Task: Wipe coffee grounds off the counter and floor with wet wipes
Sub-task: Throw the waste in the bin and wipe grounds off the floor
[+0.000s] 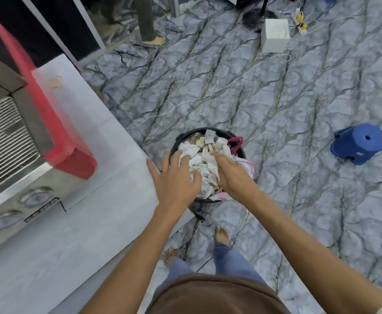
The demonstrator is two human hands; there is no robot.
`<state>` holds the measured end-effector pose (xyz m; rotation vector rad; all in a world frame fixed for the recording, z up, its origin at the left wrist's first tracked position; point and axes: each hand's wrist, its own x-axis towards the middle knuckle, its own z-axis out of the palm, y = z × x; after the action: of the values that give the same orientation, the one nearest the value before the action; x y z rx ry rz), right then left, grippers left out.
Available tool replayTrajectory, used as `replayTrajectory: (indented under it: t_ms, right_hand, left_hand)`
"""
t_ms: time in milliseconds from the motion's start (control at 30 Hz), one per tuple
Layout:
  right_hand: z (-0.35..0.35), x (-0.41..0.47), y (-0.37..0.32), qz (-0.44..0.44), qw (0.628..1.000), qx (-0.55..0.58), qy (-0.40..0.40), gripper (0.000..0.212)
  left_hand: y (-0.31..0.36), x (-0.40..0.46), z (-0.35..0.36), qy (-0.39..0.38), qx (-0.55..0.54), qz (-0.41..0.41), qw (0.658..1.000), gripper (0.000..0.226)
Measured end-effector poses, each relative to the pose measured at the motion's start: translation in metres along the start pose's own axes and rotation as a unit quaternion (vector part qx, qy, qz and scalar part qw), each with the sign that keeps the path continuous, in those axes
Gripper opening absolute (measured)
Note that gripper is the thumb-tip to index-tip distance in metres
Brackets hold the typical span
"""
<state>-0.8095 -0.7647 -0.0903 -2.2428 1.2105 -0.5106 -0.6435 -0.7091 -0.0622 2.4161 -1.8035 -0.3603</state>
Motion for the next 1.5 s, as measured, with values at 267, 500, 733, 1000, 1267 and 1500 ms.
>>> replayTrajectory:
  t_ms: [267, 500, 733, 1000, 1267, 1500]
  right_hand:
    - [-0.012, 0.026, 0.074, 0.032, 0.999, -0.022, -0.035, 0.026]
    - [0.002, 0.055, 0.121, 0.06, 0.997, -0.018, -0.05, 0.03]
    - [0.052, 0.071, 0.169, 0.072, 0.994, 0.006, -0.085, 0.031]
    - [0.136, 0.079, 0.238, 0.091, 0.989, -0.003, -0.118, 0.029]
    - [0.161, 0.049, 0.237, 0.051, 0.987, -0.018, -0.15, 0.038]
    - [0.139, 0.023, 0.219, 0.079, 0.986, -0.009, -0.147, 0.042]
  left_hand:
    - [0.067, 0.07, 0.036, -0.075, -0.052, -0.046, 0.995, 0.051]
    - [0.072, 0.104, 0.091, -0.143, -0.099, -0.126, 0.977, 0.055]
    - [0.05, 0.129, 0.16, -0.156, -0.171, -0.215, 0.949, 0.052]
    - [0.02, 0.133, 0.256, -0.197, -0.168, -0.228, 0.939, 0.051]
    - [0.007, 0.107, 0.279, -0.2, -0.15, -0.2, 0.947, 0.054]
    - [0.006, 0.064, 0.267, -0.19, -0.154, -0.172, 0.954, 0.05]
